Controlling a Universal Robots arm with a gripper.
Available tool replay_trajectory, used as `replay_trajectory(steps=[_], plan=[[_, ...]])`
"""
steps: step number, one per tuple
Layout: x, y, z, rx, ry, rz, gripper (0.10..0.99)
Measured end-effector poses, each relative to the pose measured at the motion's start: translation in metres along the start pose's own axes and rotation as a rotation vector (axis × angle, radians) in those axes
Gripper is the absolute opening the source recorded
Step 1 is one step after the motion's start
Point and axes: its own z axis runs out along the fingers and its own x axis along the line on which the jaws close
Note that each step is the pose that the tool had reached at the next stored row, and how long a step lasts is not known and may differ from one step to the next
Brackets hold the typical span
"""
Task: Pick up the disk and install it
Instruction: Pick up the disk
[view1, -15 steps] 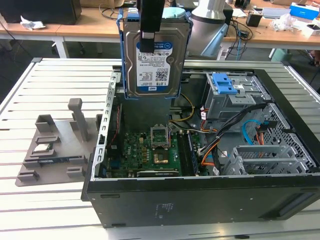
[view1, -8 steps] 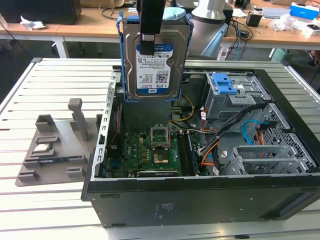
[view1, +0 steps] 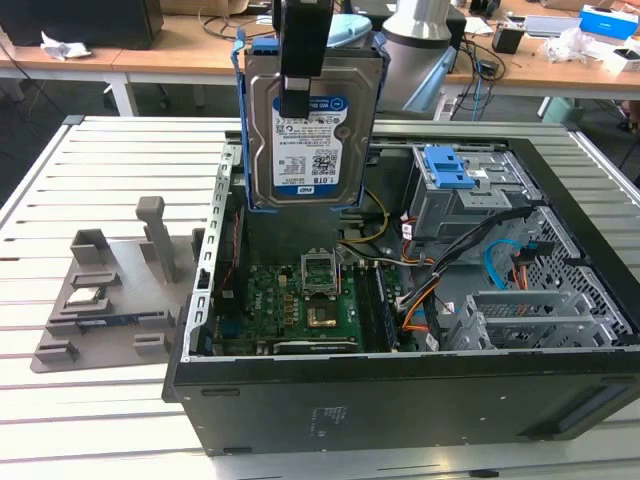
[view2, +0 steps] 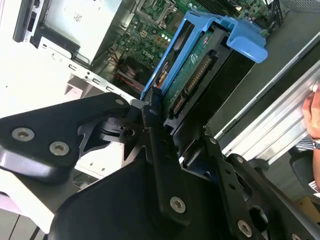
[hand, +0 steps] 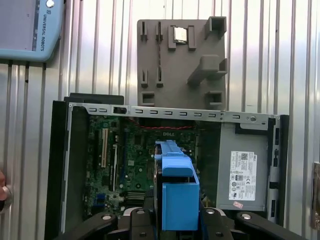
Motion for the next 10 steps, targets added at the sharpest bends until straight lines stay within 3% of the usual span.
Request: replay_trajectory(steps=[10], plan=[[0.0293,0.0011,0.0008,0.0,0.0,0.0,0.365]])
